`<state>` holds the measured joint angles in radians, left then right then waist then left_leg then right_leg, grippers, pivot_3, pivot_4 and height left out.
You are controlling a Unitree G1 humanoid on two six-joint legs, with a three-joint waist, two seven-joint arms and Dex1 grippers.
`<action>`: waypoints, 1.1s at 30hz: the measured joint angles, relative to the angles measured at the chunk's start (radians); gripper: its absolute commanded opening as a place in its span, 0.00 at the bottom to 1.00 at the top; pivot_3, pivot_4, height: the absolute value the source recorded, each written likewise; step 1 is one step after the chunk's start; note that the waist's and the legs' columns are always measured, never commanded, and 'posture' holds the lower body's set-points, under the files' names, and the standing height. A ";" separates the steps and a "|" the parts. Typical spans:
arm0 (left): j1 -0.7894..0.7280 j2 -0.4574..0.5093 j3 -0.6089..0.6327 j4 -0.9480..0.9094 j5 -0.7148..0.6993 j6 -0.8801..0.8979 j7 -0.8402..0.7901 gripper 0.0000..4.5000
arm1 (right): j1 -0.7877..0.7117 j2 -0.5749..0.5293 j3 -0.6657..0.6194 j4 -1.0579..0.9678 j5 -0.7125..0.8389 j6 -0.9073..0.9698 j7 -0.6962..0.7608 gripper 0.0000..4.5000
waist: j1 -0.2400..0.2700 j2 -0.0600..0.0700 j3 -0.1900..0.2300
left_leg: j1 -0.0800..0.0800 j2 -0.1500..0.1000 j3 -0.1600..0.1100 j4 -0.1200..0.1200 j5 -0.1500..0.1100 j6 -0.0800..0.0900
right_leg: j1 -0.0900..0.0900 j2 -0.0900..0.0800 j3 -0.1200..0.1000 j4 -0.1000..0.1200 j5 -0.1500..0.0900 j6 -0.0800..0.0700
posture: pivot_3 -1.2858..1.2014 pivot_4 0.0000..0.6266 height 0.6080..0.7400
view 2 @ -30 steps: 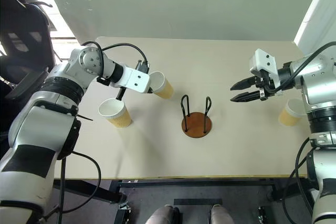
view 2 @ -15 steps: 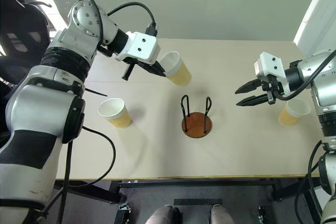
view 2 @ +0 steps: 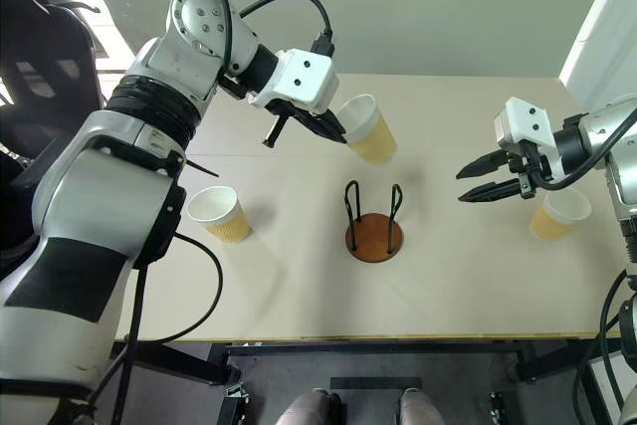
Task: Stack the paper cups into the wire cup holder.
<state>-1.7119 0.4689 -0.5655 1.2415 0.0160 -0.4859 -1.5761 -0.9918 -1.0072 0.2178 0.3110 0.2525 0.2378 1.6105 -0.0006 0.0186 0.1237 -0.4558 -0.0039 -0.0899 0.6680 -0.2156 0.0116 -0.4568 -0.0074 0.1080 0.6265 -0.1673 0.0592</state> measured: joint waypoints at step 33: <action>-0.031 0.111 -0.574 -0.251 -0.448 -0.037 -0.003 0.01 | 0.023 -0.027 0.005 -0.045 0.018 0.036 0.000 0.39 | 0.010 0.000 0.000 | 0.000 -0.002 -0.002 0.014 -0.002 0.003 | 0.008 -0.002 0.000 -0.001 -0.002 -0.001 | 0.52 0.24 1.00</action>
<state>-1.7429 0.5798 -1.1391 0.9905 -0.4316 -0.5225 -1.5790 -0.9684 -1.0344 0.2227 0.2655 0.2703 0.2735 1.6105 0.0095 0.0188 0.1238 -0.4554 -0.0056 -0.0914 0.6816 -0.2174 0.0142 -0.4484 -0.0091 0.1076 0.6258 -0.1690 0.0579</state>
